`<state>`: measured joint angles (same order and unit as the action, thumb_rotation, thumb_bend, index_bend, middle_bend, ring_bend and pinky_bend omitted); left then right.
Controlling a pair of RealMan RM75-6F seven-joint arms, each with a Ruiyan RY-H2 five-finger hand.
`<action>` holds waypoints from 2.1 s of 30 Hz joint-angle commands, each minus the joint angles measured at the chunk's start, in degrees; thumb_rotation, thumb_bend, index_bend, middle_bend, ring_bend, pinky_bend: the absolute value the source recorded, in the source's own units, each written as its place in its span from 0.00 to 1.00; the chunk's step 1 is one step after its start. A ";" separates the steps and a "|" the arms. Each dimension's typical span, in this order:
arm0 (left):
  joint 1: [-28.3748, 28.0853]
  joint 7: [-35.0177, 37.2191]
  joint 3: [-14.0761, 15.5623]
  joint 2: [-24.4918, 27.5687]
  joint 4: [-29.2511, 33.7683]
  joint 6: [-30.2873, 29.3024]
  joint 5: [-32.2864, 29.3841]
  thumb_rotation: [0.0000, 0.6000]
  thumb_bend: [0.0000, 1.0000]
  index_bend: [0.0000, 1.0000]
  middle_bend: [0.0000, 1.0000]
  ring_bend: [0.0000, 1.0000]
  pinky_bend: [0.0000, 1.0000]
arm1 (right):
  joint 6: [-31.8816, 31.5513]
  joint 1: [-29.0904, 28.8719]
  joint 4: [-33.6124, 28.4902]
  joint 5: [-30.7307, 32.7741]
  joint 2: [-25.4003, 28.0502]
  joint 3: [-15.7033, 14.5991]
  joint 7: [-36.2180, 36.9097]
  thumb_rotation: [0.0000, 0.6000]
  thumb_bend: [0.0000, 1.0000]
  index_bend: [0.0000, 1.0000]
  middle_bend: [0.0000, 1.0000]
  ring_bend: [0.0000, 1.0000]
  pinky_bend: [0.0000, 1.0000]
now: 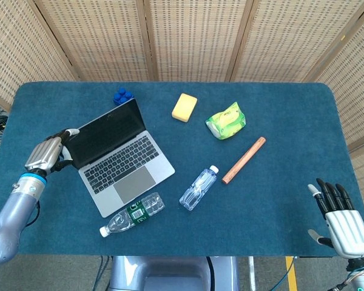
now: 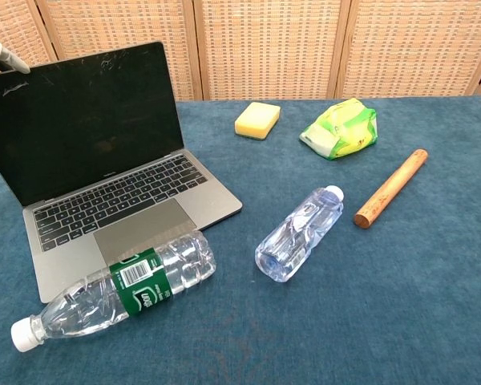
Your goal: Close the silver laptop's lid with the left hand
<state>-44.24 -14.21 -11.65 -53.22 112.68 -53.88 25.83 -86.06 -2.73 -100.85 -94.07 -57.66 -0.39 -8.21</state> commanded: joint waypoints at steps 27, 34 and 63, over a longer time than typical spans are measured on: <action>2.09 5.35 -0.71 0.56 3.32 0.28 7.52 1.00 1.00 0.23 0.19 0.19 0.17 | 0.29 -0.06 -0.03 0.47 0.34 0.09 0.49 1.00 0.00 0.00 0.00 0.00 0.00; 2.13 6.02 -0.30 -0.29 2.99 0.77 8.02 1.00 1.00 0.23 0.20 0.19 0.17 | 0.27 -0.03 -0.04 0.49 0.39 0.09 0.57 1.00 0.00 0.00 0.00 0.00 0.00; 5.97 15.57 -1.03 -2.93 3.54 2.09 20.68 1.00 1.00 0.24 0.20 0.19 0.17 | 0.26 0.00 -0.15 0.45 0.48 0.05 0.61 1.00 0.00 0.00 0.00 0.00 0.00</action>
<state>-38.44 0.81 -12.61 -55.87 116.42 -52.01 46.03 -85.79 -2.74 -101.00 -93.62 -57.17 -0.33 -7.60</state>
